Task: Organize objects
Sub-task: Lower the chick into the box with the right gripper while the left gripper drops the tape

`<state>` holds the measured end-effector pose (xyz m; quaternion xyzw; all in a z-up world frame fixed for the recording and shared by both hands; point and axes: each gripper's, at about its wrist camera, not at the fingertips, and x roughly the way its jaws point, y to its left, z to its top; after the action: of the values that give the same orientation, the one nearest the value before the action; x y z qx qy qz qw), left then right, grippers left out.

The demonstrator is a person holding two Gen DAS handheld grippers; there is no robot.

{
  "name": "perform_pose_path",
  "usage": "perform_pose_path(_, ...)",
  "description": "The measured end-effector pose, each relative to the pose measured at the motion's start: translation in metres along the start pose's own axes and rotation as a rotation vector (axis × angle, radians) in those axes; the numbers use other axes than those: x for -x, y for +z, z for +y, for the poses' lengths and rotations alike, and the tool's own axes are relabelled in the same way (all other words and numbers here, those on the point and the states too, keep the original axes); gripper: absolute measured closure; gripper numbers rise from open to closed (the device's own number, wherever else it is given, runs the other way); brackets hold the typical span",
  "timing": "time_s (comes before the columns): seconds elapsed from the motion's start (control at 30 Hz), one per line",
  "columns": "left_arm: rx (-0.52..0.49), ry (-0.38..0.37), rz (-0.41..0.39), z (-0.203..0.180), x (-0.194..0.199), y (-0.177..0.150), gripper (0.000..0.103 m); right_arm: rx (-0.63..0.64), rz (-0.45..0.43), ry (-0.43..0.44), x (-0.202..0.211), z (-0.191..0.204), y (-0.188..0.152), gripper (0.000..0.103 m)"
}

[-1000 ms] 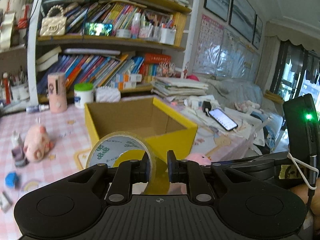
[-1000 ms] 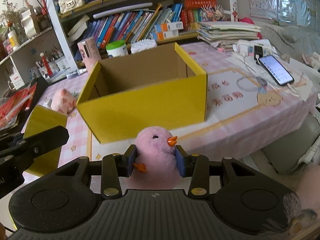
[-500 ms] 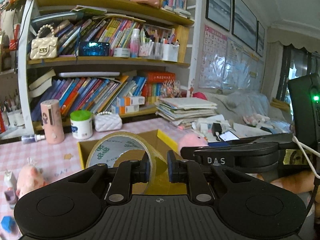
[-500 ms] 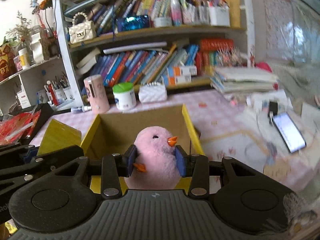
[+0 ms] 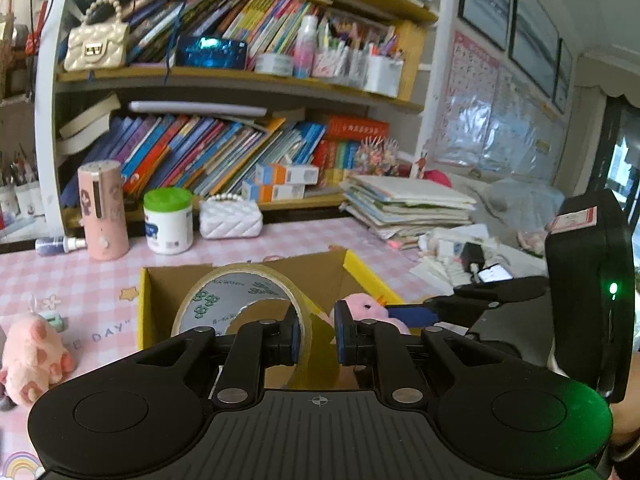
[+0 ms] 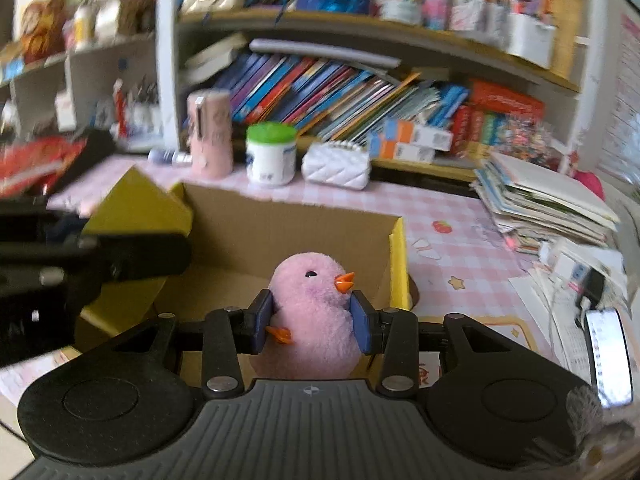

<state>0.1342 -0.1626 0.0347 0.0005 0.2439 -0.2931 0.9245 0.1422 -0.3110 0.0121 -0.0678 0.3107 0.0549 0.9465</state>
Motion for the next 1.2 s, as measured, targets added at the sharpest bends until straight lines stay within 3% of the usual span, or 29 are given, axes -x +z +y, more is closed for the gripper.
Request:
perform_pose_path(0.23, 0.020, 0.040, 0.074, 0.009, -0.026, -0.007, 0.088, 0.196, 0.066, 0.059, -0.034, 0.006, -0.002, 0.065)
perform_pose_path(0.37, 0.024, 0.048, 0.102, 0.013, -0.036, -0.011, 0.088, 0.244, 0.122, 0.080, -0.045, 0.007, -0.004, 0.064)
perform_pose_path(0.57, 0.017, 0.035, 0.133, 0.010, -0.050, -0.015, 0.088, 0.303, 0.205, 0.039, -0.056, 0.002, -0.010, 0.064)
perform_pose_path(1.07, 0.000, -0.001, 0.167, 0.000, -0.068, -0.021, 0.087, 0.334, 0.207, 0.036, -0.056, -0.013, -0.013, 0.064)
perform_pose_path(1.2, 0.000, 0.004, 0.174, 0.000, -0.068, -0.021, 0.082, 0.336, 0.204, 0.043, -0.057, -0.013, -0.012, 0.064)
